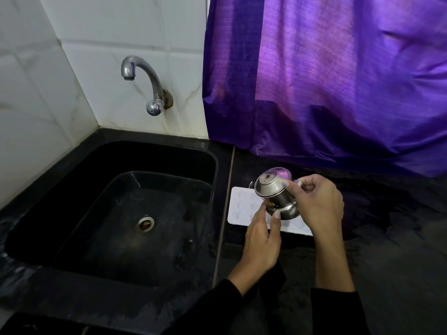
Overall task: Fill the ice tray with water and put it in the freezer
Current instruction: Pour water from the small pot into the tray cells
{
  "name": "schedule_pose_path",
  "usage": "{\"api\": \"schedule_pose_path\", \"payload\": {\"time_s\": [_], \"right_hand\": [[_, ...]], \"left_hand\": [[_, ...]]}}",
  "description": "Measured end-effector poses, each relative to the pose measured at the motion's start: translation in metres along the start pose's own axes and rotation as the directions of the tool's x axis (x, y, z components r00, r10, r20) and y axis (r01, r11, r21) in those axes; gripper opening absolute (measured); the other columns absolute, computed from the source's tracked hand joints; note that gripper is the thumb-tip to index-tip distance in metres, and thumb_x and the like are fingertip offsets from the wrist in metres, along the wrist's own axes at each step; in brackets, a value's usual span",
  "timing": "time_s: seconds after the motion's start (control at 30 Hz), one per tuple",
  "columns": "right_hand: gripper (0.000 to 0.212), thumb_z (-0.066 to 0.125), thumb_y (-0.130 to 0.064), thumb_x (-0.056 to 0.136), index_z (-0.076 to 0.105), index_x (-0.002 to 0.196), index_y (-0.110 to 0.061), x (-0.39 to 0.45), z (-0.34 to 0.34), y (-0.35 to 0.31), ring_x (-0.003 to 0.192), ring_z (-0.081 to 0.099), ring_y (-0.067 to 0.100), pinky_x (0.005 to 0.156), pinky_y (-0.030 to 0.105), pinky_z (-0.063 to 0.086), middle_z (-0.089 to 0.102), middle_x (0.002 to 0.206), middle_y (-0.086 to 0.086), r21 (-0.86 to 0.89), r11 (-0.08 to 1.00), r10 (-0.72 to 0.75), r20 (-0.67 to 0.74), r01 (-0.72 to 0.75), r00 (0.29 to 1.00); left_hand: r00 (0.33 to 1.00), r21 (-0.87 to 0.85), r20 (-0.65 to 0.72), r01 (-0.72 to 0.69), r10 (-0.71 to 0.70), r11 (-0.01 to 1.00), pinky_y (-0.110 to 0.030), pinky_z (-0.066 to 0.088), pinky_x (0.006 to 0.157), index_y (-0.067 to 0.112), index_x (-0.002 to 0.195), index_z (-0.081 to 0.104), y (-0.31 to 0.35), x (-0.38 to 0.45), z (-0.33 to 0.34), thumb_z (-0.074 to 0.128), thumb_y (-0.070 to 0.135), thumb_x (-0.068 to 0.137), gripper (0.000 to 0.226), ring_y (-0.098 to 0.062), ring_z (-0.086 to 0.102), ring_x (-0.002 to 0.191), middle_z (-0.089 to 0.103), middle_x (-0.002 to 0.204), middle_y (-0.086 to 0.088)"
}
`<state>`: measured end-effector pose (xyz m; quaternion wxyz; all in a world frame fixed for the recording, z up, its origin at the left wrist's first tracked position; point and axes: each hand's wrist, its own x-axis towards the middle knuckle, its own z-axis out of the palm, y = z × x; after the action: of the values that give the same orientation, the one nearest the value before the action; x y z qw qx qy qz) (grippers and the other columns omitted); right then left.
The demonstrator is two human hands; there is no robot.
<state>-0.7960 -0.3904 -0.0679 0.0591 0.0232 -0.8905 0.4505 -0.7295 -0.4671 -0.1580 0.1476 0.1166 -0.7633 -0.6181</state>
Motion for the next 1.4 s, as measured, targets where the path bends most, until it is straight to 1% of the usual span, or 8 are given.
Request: {"api": "schedule_pose_path", "payload": {"time_s": [0.07,0.2,0.5,0.63,0.8,1.03,1.27,1.4], "right_hand": [[0.027,0.072,-0.048,0.079,0.062,0.081,-0.023,0.000,0.001,0.000,0.079,0.064,0.018,0.071,0.032,0.045,0.067,0.078,-0.007,-0.011,1.000,-0.005,-0.003,0.005,1.000],[0.024,0.071,-0.047,0.080,0.059,0.079,-0.026,-0.001,0.003,-0.001,0.082,0.064,0.019,0.072,0.033,0.046,0.065,0.079,-0.008,-0.031,0.999,-0.010,-0.003,0.010,1.000],[0.025,0.072,-0.047,0.079,0.059,0.078,-0.026,-0.002,0.004,-0.002,0.079,0.063,0.015,0.072,0.032,0.046,0.064,0.077,-0.011,-0.002,1.000,-0.016,-0.007,0.016,1.000],[0.027,0.074,-0.045,0.077,0.062,0.079,-0.021,0.000,0.002,0.003,0.078,0.067,0.016,0.076,0.038,0.054,0.069,0.078,-0.006,0.080,0.997,0.011,0.006,-0.011,1.000],[0.023,0.079,-0.038,0.075,0.064,0.076,-0.020,0.000,-0.007,0.015,0.076,0.070,0.021,0.079,0.051,0.057,0.070,0.074,0.001,0.260,0.962,0.082,0.023,-0.085,0.996],[0.018,0.079,-0.024,0.077,0.065,0.079,-0.014,-0.004,-0.036,0.039,0.077,0.071,0.024,0.079,0.051,0.058,0.072,0.078,0.007,0.339,0.930,0.148,0.001,-0.139,0.989],[0.016,0.077,-0.020,0.080,0.063,0.076,-0.015,-0.011,-0.070,0.067,0.060,0.066,0.011,0.071,0.042,0.056,0.068,0.069,-0.001,0.348,0.926,0.181,-0.075,-0.144,0.981],[0.017,0.078,-0.024,0.079,0.063,0.074,-0.019,-0.012,-0.087,0.085,0.060,0.065,0.013,0.071,0.046,0.056,0.069,0.069,-0.001,0.312,0.936,0.210,-0.131,-0.161,0.969]], "left_hand": [[1.000,0.009,0.000,0.005,-0.005,1.000,-0.003,0.029,0.095,0.029,0.142,0.040,-0.001,0.000,0.000,0.037,0.038,0.101,0.042,0.006,0.042,0.124,0.053,0.134,0.017],[1.000,-0.002,-0.003,0.007,-0.007,1.000,-0.016,0.036,0.101,0.028,0.140,0.043,-0.003,0.001,0.000,0.036,0.039,0.100,0.042,0.003,0.046,0.124,0.056,0.131,0.015],[1.000,-0.004,-0.004,-0.004,0.004,1.000,-0.010,0.033,0.097,0.031,0.138,0.043,-0.003,0.002,0.000,0.035,0.042,0.099,0.041,0.007,0.046,0.122,0.056,0.131,0.018],[0.999,-0.012,-0.043,-0.001,0.000,1.000,-0.010,0.033,0.096,0.031,0.138,0.043,-0.001,0.002,0.000,0.036,0.040,0.100,0.039,0.009,0.045,0.120,0.055,0.130,0.018],[0.998,-0.020,-0.062,-0.012,0.011,1.000,0.005,0.024,0.089,0.029,0.142,0.035,0.005,-0.001,0.007,0.038,0.032,0.102,0.041,0.030,0.033,0.111,0.042,0.119,0.037],[0.999,-0.040,-0.010,-0.037,0.036,0.999,0.006,0.023,0.093,0.025,0.145,0.033,0.011,-0.011,0.034,0.038,0.031,0.102,0.044,0.030,0.030,0.115,0.038,0.131,0.028],[0.996,-0.039,0.070,-0.048,0.051,0.998,-0.015,0.031,0.108,0.023,0.146,0.034,0.014,-0.022,0.070,0.037,0.033,0.102,0.046,0.005,0.038,0.131,0.044,0.143,0.013],[0.991,-0.018,0.100,-0.088,0.090,0.996,-0.011,0.032,0.104,0.027,0.136,0.043,0.017,-0.030,0.090,0.038,0.030,0.102,0.035,0.017,0.038,0.123,0.047,0.133,0.024]]}}
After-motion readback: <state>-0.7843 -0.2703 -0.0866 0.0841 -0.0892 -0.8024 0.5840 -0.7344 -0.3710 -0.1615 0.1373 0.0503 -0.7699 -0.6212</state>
